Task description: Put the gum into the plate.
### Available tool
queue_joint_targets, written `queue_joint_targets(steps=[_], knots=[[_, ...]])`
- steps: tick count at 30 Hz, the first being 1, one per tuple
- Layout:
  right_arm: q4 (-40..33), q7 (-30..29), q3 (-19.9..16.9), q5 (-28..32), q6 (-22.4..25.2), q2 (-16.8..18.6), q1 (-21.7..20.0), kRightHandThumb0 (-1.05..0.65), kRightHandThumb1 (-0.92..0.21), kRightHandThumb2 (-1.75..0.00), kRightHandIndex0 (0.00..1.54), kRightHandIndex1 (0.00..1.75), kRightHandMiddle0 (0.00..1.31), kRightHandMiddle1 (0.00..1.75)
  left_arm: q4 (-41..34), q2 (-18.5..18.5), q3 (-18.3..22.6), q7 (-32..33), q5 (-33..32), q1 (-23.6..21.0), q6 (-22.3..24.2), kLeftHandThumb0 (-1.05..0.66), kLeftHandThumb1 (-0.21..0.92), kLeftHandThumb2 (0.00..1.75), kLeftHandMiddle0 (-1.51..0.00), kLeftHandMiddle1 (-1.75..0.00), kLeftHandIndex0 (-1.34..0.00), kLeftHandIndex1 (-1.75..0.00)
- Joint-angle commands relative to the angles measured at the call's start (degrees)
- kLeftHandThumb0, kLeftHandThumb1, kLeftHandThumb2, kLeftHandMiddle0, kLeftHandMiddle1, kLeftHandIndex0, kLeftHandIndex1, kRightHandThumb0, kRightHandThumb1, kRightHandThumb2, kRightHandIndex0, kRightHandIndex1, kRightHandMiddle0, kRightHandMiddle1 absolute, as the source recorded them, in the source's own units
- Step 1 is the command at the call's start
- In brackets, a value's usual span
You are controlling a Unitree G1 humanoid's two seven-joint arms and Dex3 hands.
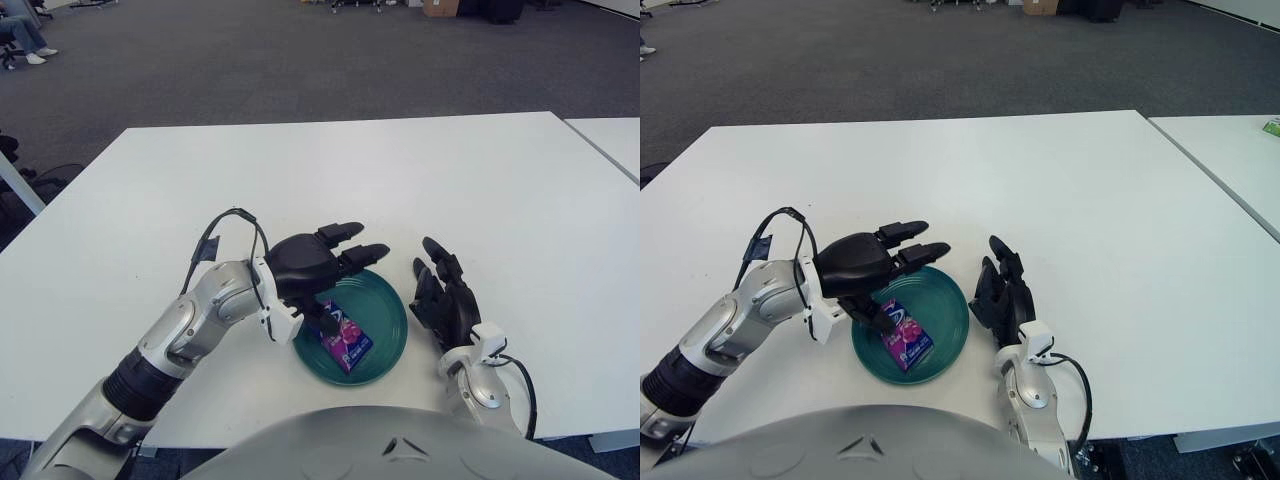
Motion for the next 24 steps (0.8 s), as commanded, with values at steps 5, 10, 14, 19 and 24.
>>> queue_joint_targets(steps=[5, 10, 14, 19, 24], knots=[[0.5, -0.3, 0.6, -0.5, 1.7, -0.5, 3.0, -0.74, -0.92, -1.00, 0.19, 0.00, 0.00, 0.43, -4.7, -1.6, 8.3, 2.3, -7.2, 5.3, 5.5, -1.05, 0.92, 0.35, 0.00, 0.00, 0.00, 0.00], [0.3, 0.1, 0.7, 0.5, 1.7, -0.2, 3.2, -0.74, -0.92, -1.00, 0.18, 0.00, 0.00, 0.42, -4.0, -8.0, 12.0, 6.2, -15.7, 12.7, 10.9, -1.05, 0.92, 0.36, 0.00, 0.00, 0.00, 0.00], [0.4, 0.3, 0.8, 1.2, 1.7, -0.2, 3.3, -0.74, -0.92, -0.99, 0.17, 0.00, 0.00, 0.42, 0.4, -15.9, 13.9, 8.0, -30.1, 16.9, 13.7, -1.05, 0.92, 0.53, 0.00, 0.00, 0.00, 0.00], [0.4, 0.8, 0.7, 1.6, 1.7, -0.6, 3.4, -0.73, -0.92, -1.00, 0.16, 0.00, 0.00, 0.41, 1.6, -24.2, 14.9, 10.2, -42.2, 23.1, 16.1, -1.05, 0.92, 0.79, 0.00, 0.00, 0.00, 0.00], [0.4, 1.6, 0.8, 1.1, 1.6, -1.6, 3.2, -0.72, -0.92, -1.02, 0.16, 0.00, 0.00, 0.40, -0.6, -26.9, 14.1, 13.1, -43.9, 28.5, 18.3, -1.05, 0.92, 0.93, 0.00, 0.00, 0.00, 0.00]])
